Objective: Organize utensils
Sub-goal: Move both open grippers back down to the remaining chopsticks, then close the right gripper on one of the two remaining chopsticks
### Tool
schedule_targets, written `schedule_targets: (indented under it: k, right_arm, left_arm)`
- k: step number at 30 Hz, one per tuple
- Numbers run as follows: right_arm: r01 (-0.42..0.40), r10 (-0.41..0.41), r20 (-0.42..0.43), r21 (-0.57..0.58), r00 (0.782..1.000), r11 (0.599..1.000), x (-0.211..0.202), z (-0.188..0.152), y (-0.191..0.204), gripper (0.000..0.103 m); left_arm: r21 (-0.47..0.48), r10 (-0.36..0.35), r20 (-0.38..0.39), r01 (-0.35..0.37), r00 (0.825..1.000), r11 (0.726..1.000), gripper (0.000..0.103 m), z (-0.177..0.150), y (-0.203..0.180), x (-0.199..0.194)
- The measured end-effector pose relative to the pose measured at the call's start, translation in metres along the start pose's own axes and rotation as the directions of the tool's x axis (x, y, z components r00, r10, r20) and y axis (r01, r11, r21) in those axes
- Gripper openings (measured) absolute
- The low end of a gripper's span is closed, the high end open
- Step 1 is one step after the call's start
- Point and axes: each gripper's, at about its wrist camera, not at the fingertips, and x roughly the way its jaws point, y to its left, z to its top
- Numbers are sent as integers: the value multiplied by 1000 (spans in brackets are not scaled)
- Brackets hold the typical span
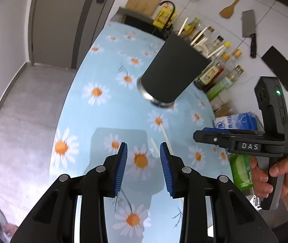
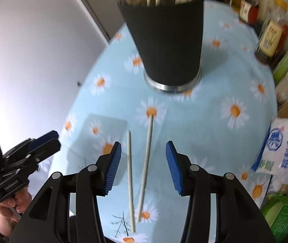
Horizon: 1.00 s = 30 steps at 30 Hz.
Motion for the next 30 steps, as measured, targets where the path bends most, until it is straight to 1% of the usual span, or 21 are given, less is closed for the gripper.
schedule_targets:
  k: [2,6,9,11,14,17,20,22,23,24,26,28,30]
  right_arm:
    - [7,-7,-68,3,998,1000,16,-1,0,46]
    - [45,-44,-154,6,987,999,37,-1,0,46]
    - [72,-69,-209,7,975,997,48,0,-2,43]
    - [95,-90,-241,10,966,995,54,0,-5,38]
    - [116,-108,-275,13,955,993,61,-1,-7,36]
    - [109,-100,-296,13,950,994,65,-1,-2,34]
    - [116,-115,-311,-15,943,993,72,1,8,31]
    - [133,-135,-313,-29,940,991,75,5,14,26]
    - [140,-144,-317,-37,937,990,76,6,16,26]
    - [145,-150,-319,-38,936,989,76,8,20,23]
    - [162,-165,-326,-37,931,986,77,10,22,20]
    - [189,-196,-327,-53,925,980,78,10,27,10]
    - [202,-208,-329,-52,921,978,79,13,29,7]
  left_arm:
    - [-21,0,-21,0,1000,1000,32,-7,3,3]
    - [-45,3,-53,-5,999,999,32,-20,8,9]
    - [-61,2,-78,-7,997,998,32,-29,9,14]
    - [-63,3,-88,-9,996,998,32,-33,8,16]
    - [-54,7,-99,-13,995,998,32,-39,6,19]
    - [-60,-5,-120,-2,993,998,32,-43,5,23]
    - [-62,-5,-136,-3,991,998,32,-46,3,26]
    - [-63,-6,-144,-4,990,998,32,-47,3,27]
    - [-64,-4,-147,-6,989,998,32,-48,3,28]
    - [-66,-3,-149,-7,989,998,32,-48,3,28]
    - [-73,-1,-151,-11,989,997,32,-49,3,29]
    - [-78,2,-152,-14,988,997,32,-50,3,29]
    - [-82,0,-153,-13,988,997,32,-50,4,30]
